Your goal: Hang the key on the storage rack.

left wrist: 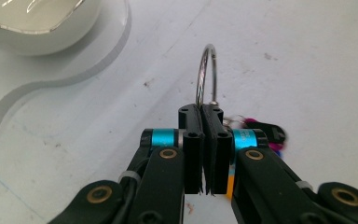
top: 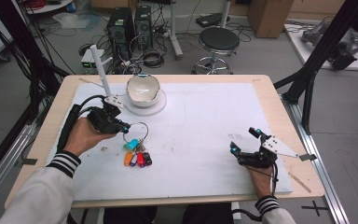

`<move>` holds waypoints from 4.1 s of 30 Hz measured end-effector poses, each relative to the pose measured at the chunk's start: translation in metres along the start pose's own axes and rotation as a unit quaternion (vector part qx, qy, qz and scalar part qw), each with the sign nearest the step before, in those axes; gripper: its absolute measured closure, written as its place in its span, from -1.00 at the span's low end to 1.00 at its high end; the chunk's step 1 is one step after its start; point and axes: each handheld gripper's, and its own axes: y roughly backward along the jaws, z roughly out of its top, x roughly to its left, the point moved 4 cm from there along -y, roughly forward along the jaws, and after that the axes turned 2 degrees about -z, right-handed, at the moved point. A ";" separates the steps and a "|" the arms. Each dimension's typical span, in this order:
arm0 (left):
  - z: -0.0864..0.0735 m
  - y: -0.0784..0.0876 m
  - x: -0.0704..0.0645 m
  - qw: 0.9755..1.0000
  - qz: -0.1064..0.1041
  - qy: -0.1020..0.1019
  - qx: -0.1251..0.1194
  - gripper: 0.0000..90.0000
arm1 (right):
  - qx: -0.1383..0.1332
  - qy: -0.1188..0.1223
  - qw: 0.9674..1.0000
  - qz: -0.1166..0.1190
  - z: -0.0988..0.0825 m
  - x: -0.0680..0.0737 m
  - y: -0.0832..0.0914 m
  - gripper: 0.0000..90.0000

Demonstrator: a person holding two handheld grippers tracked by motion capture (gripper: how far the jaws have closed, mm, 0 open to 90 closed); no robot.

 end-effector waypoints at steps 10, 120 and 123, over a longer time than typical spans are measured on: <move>0.004 0.010 0.007 0.998 -0.009 -0.043 -0.033 0.94 | -0.001 -0.001 1.000 0.001 0.000 0.000 0.000 -0.97; -0.030 0.087 0.153 0.961 0.202 0.081 -0.171 -0.45 | -0.001 -0.006 1.000 0.000 0.000 0.000 0.001 -0.97; -0.036 0.092 0.141 0.963 0.186 0.074 -0.181 -0.71 | -0.001 -0.006 1.000 -0.001 0.000 0.000 0.001 -0.97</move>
